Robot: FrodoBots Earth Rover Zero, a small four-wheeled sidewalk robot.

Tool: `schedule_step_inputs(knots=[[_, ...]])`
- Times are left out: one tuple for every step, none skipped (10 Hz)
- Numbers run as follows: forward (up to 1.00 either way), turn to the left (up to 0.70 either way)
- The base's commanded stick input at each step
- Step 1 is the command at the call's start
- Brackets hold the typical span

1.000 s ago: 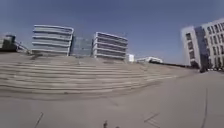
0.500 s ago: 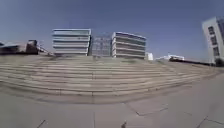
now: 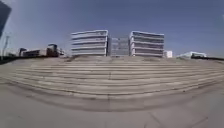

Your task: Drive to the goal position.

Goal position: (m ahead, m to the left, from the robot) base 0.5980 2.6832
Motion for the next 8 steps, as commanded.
schedule_step_inputs(knots=[[1.00,0.40],[1.00,0.40],[1.00,0.40],[1.00,0.40],[0.97,0.39],[0.64,0.33],[0.00,0.00],[0.00,0.00]])
